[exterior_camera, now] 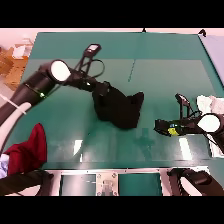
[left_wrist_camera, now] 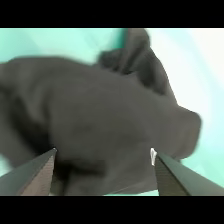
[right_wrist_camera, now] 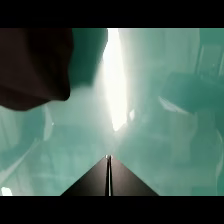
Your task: Fold the shirts.
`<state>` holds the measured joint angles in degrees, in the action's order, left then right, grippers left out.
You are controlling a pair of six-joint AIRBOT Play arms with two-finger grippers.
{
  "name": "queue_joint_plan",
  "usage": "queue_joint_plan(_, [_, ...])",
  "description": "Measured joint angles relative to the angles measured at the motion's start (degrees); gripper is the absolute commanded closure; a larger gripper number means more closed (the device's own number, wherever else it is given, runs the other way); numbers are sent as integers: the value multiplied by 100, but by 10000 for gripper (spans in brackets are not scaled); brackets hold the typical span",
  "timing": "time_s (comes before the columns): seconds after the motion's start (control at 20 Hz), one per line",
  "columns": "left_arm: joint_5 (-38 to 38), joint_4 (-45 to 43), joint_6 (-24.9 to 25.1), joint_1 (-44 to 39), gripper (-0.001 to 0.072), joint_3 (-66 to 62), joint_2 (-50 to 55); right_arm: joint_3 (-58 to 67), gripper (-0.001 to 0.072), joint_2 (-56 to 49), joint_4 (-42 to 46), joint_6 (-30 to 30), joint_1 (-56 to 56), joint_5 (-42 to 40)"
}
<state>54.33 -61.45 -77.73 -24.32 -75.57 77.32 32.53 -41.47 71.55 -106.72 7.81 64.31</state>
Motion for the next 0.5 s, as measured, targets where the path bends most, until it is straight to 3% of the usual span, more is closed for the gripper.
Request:
queue_joint_plan(0.05, [232,2,-72,229,40,-33,26,2,379,-11,0,2,-4,-125])
queue_joint_plan(0.3, [1266,109,-345,968,39,603,81,302,367,-675,-227,481,-627,-1228])
queue_joint_plan(0.5, [820,988,-245,1099,40,1886,94,1047,337,-2100,-1239,1591,-1239,-1646])
